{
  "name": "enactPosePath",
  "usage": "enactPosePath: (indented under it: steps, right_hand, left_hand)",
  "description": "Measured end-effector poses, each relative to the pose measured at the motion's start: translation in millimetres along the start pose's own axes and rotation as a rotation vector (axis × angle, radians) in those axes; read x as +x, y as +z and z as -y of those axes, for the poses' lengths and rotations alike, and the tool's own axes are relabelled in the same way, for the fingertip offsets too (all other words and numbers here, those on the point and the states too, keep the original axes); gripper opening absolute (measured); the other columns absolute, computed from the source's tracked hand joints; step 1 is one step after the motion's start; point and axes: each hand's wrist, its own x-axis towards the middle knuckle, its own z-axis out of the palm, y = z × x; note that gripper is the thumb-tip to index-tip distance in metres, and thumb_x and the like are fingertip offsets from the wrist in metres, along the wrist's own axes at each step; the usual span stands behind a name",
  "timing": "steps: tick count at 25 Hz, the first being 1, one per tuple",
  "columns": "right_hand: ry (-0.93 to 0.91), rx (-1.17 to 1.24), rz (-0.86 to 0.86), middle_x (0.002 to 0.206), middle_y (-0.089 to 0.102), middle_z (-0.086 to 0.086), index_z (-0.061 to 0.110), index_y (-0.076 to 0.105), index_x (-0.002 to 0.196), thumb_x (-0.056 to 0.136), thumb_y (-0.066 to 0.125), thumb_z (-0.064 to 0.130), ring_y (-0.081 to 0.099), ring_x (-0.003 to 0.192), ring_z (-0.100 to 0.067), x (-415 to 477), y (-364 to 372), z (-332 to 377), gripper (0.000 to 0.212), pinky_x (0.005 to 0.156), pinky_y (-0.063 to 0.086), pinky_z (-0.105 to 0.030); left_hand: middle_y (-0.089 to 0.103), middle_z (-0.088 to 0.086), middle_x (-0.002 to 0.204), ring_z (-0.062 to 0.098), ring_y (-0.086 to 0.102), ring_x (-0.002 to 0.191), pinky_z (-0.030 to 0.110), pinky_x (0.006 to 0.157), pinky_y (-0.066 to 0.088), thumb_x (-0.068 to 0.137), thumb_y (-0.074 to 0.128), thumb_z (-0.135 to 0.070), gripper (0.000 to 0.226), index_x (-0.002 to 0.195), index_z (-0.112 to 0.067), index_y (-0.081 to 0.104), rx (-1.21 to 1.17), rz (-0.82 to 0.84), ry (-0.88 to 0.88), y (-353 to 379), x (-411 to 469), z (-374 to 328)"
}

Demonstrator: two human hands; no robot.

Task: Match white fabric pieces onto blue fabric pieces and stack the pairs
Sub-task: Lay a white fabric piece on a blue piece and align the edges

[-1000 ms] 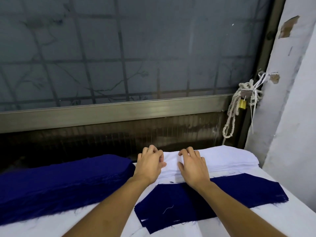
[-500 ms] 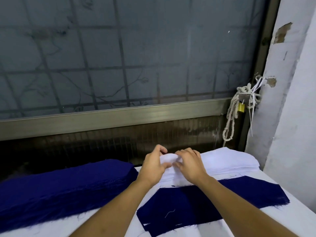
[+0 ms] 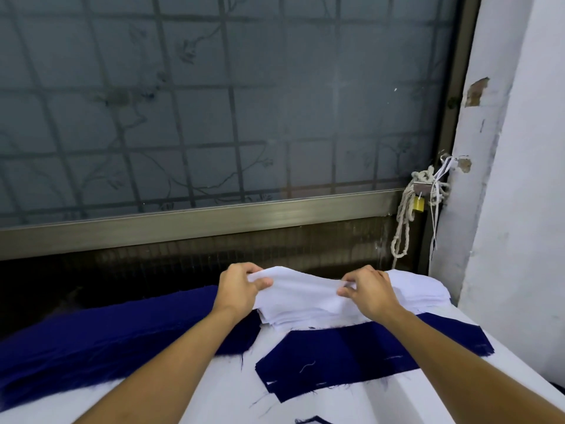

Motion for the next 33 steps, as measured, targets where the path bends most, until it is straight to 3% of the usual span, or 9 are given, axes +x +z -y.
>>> enactPosePath:
  steps: [5,9,11,14,16,20,23,26,33]
  right_hand:
    - [-0.024,-0.134,0.030,0.115,0.069,0.002,0.023,0.072,0.110,0.095,0.067,0.028,0.057,0.110,-0.016,-36.5,-30.3,10.4,0.017,0.106,0.038,-0.035]
    - [-0.024,-0.155,0.044,0.110,0.071,-0.003,0.013,0.072,0.105,0.095,0.066,0.032,0.061,0.107,-0.024,-73.8,-44.5,26.2,0.023,0.095,0.037,-0.037]
    - [-0.029,-0.039,0.079,0.086,0.068,0.003,0.015,0.070,0.084,0.094,0.067,0.035,0.063,0.092,-0.022,-98.8,-44.9,30.3,0.023,0.081,0.040,-0.035]
    - [0.007,0.312,0.147,0.058,0.054,0.008,0.015,0.060,0.062,0.092,0.070,0.036,0.054,0.066,-0.015,-144.6,-36.5,36.8,0.037,0.063,0.040,-0.031]
    - [0.046,0.496,0.116,0.057,0.058,0.002,0.009,0.063,0.062,0.092,0.070,0.031,0.056,0.064,-0.017,-170.1,-26.5,40.9,0.038,0.062,0.042,-0.031]
    - [0.111,0.665,0.049,0.074,0.070,-0.015,0.003,0.072,0.075,0.092,0.071,0.025,0.063,0.073,-0.024,-207.5,-11.8,51.2,0.028,0.066,0.045,-0.034]
    - [0.134,0.607,0.037,0.061,0.061,-0.005,0.008,0.064,0.066,0.092,0.072,0.027,0.056,0.063,-0.022,-228.6,0.9,52.6,0.033,0.061,0.042,-0.033]
    - [0.157,0.498,0.014,0.055,0.040,0.003,0.015,0.043,0.060,0.092,0.070,0.032,0.040,0.058,-0.019,-242.4,14.0,48.7,0.046,0.061,0.031,-0.033]
    - [0.074,0.149,-0.054,0.054,0.045,0.003,0.020,0.042,0.057,0.090,0.063,0.034,0.048,0.063,-0.022,-263.1,35.1,41.1,0.041,0.065,0.042,-0.036]
  left_hand:
    - [0.074,0.000,0.085,0.017,0.068,0.082,0.031,0.071,0.051,0.090,0.076,-0.024,0.006,0.088,-0.019,0.077,-0.014,-0.008,-0.051,-61.4,-44.0,6.5]
    - [0.065,0.001,0.066,0.015,0.055,0.065,0.031,0.062,0.041,0.091,0.076,-0.025,0.019,0.077,-0.012,0.075,-0.024,-0.039,-0.094,-107.5,-87.2,21.4]
    - [0.064,-0.007,0.061,0.013,0.054,0.061,0.029,0.059,0.041,0.091,0.075,-0.024,0.019,0.076,-0.013,0.075,-0.051,-0.083,-0.129,-128.5,-113.9,33.7]
    - [0.074,0.008,0.076,0.022,0.064,0.071,0.031,0.065,0.048,0.094,0.071,-0.022,0.018,0.082,-0.010,0.076,-0.149,-0.141,-0.213,-152.4,-154.3,59.3]
    - [0.072,0.011,0.077,0.026,0.065,0.073,0.033,0.066,0.050,0.095,0.071,-0.023,0.020,0.083,-0.007,0.075,-0.148,-0.185,-0.253,-163.3,-175.8,76.4]
    - [0.069,0.019,0.082,0.027,0.063,0.072,0.035,0.060,0.057,0.094,0.072,-0.020,0.018,0.086,-0.004,0.071,-0.184,-0.226,-0.298,-174.4,-211.7,103.6]
    - [0.056,0.008,0.061,0.020,0.051,0.056,0.030,0.053,0.048,0.091,0.076,-0.026,0.027,0.075,-0.010,0.062,-0.088,-0.260,-0.297,-175.1,-236.1,124.0]
    - [0.063,0.004,0.064,0.020,0.056,0.062,0.029,0.058,0.043,0.090,0.075,-0.037,0.034,0.072,-0.010,0.065,0.066,-0.295,-0.306,-173.6,-252.3,139.4]
    - [0.065,-0.005,0.070,0.016,0.061,0.064,0.028,0.055,0.044,0.090,0.067,-0.053,0.038,0.074,-0.021,0.057,0.284,-0.325,-0.349,-152.0,-282.6,167.7]
